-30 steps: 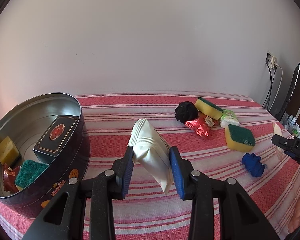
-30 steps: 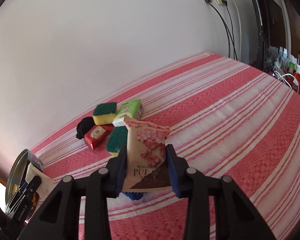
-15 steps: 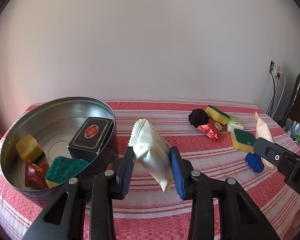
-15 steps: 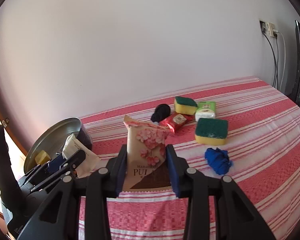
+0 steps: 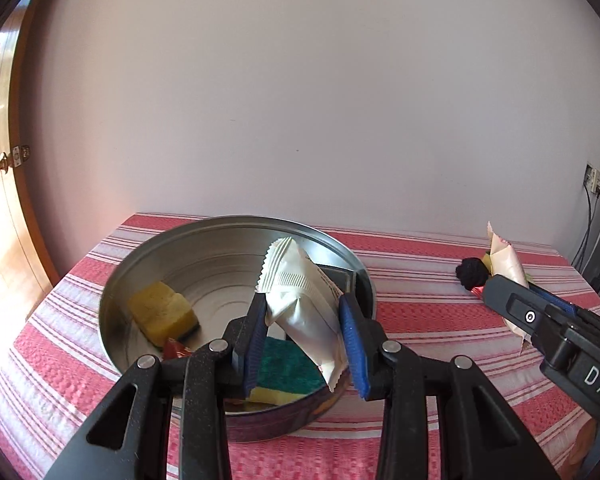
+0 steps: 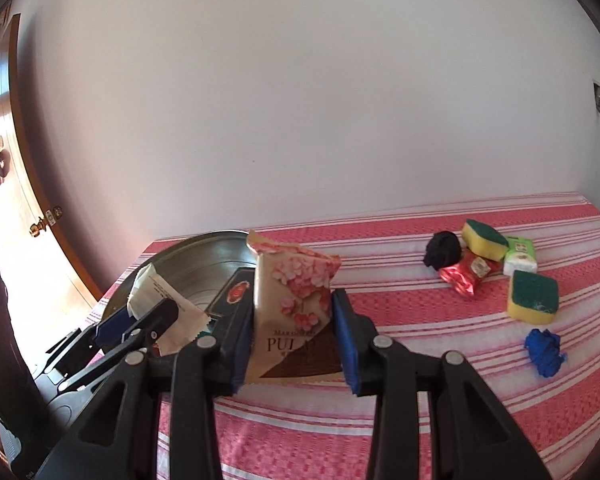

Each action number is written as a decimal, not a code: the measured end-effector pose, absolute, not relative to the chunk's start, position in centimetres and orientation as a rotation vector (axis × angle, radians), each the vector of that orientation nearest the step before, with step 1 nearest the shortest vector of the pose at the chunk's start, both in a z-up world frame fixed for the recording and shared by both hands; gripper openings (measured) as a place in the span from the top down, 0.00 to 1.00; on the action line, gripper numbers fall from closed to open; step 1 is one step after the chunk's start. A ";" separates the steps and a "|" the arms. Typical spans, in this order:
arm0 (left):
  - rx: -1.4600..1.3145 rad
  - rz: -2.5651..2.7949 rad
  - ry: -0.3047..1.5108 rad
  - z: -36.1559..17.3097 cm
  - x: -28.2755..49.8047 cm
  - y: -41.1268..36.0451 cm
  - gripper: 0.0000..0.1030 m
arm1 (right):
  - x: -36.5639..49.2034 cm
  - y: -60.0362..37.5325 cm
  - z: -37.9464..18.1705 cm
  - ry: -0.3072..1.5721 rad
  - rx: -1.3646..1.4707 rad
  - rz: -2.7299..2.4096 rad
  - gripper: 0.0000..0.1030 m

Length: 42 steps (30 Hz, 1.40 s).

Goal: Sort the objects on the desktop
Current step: 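Carry the white snack and pink packet over the tin with both tools, then open both tools to drop the white snack and pink packet into the tin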

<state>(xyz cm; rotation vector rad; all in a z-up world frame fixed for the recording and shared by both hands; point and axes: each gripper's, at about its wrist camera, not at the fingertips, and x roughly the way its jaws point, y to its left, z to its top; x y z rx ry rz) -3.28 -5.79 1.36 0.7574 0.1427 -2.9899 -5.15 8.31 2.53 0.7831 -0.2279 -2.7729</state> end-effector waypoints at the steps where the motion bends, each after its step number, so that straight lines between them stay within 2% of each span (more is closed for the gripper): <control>1: 0.752 -2.976 0.147 1.4 -3.4 -6.5 0.63 | -5.4 7.6 2.6 -0.220 0.777 -2.766 0.64; 18: 0.785 -2.802 0.137 0.9 -9.3 -13.5 0.63 | -11.9 0.2 2.1 -0.122 0.768 -2.781 0.64; 32: 0.916 -2.685 0.120 -0.9 -13.1 -15.4 0.63 | -16.1 -2.7 -0.1 -0.090 0.897 -2.753 0.64; 42: 0.896 -2.656 0.047 -0.6 -12.8 -14.5 0.60 | -16.9 -2.5 -1.4 -0.081 0.900 -2.752 0.64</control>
